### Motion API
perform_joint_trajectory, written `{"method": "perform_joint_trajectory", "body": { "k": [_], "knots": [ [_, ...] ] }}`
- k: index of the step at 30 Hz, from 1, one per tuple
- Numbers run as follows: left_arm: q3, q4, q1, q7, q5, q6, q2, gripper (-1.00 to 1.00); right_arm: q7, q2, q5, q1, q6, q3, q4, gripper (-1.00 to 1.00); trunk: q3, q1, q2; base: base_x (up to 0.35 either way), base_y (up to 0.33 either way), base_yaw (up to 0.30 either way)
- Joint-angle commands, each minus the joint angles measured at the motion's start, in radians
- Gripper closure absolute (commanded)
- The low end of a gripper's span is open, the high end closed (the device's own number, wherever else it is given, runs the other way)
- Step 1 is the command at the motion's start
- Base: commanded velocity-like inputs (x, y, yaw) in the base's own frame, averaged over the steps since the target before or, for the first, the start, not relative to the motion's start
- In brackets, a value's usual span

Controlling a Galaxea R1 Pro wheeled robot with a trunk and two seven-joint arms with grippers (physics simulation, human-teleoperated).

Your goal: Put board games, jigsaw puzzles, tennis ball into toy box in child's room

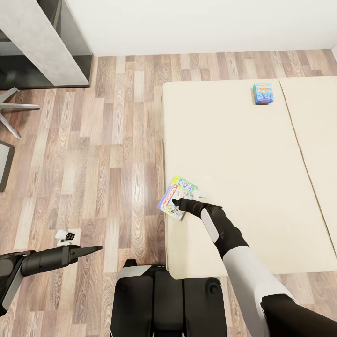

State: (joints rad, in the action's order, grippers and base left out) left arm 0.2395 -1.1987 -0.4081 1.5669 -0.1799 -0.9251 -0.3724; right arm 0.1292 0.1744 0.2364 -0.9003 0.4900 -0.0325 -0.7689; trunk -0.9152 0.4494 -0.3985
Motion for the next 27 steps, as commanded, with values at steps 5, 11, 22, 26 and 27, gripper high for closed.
{"method": "perform_joint_trajectory", "body": {
  "k": [5, 11, 22, 26, 27],
  "knots": [
    [0.0, 0.0, 0.0, 0.004, 0.0, -0.011, 0.0, -1.0, 0.001, 0.0, 0.002, 0.0, 0.005, 0.0, -0.001, -1.0, -0.001, 0.001, -0.002, 0.0, 0.0, 0.0],
    [0.0, 0.0, 0.0, 0.004, 0.0, -0.011, 0.0, -1.0, 0.001, 0.0, 0.001, 0.0, 0.005, 0.0, -0.001, -1.0, -0.001, 0.001, -0.002, 0.0, 0.0, 0.0],
    [0.0, -0.001, 0.0, 0.004, 0.0, -0.011, 0.0, -1.0, 0.002, 0.0, 0.001, 0.0, 0.006, 0.0, -0.001, -1.0, -0.001, 0.001, -0.002, 0.0, 0.0, 0.0],
    [0.0, 0.0, 0.0, 0.004, 0.0, -0.011, 0.0, -1.0, 0.003, 0.0, 0.001, 0.0, 0.007, 0.0, -0.001, -1.0, -0.001, 0.001, -0.002, 0.0, 0.0, 0.0],
    [0.0, 0.0, 0.0, 0.004, 0.0, -0.011, 0.0, -1.0, 0.003, 0.0, 0.001, 0.0, 0.007, 0.0, -0.001, -1.0, -0.001, 0.001, -0.002, 0.0, 0.0, 0.0]
  ]
}}
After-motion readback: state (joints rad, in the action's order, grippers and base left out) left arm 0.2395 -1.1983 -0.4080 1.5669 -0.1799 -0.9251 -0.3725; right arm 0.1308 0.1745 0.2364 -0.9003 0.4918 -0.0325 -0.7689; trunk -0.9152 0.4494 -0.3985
